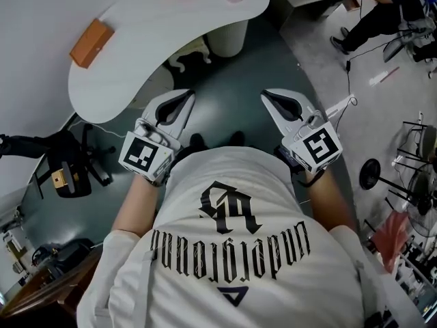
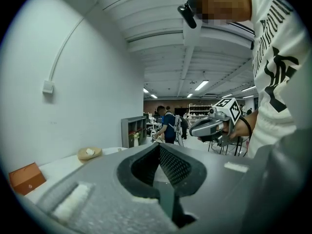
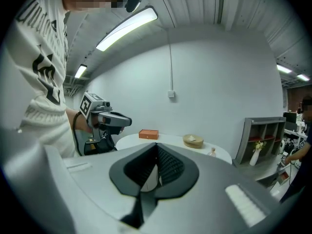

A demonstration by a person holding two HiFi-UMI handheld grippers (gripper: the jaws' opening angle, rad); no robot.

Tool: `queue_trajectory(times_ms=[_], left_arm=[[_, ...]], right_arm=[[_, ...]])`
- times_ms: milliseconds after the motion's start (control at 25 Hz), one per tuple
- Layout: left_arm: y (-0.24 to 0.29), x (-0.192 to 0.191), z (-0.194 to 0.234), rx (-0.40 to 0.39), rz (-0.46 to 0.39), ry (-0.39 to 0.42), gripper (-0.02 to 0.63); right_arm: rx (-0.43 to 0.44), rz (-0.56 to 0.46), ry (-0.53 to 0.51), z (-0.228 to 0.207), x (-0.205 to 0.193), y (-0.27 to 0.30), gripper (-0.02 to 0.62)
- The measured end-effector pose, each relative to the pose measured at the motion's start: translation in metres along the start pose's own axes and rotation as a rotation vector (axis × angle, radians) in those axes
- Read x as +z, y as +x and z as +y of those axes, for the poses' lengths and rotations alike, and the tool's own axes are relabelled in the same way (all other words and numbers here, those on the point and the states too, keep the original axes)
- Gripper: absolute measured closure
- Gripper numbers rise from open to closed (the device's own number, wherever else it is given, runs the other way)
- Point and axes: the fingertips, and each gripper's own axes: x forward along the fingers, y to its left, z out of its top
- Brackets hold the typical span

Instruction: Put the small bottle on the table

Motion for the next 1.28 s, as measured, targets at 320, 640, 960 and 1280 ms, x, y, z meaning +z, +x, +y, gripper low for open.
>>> queue_trajectory(times_ms=[320, 640, 960, 1280], left_arm=[[-0.056, 0.0, -0.007, -0.021, -0.026, 0.015, 0.6], [-0.147, -0.017, 0.005, -0.015, -0.024, -0.017, 0.6], [-0.207, -0.029, 0.007, -0.025, -0.038, -0.024, 0.6], [-0.232, -0.035, 0.011, -0.027, -0.048, -0.028, 0.6]], right_arm=[[-0.003, 0.007, -0.012, 0.062, 0.009, 0.004, 0.594], [-0.035, 0.014, -0.003, 0.139, 0.024, 0.026, 0.594], [-0.075, 0.006, -0.003, 0.202, 0.028, 0.038, 0.594], [-0.093, 0.005, 0.008, 0.229, 0.026, 0.043, 0.594]])
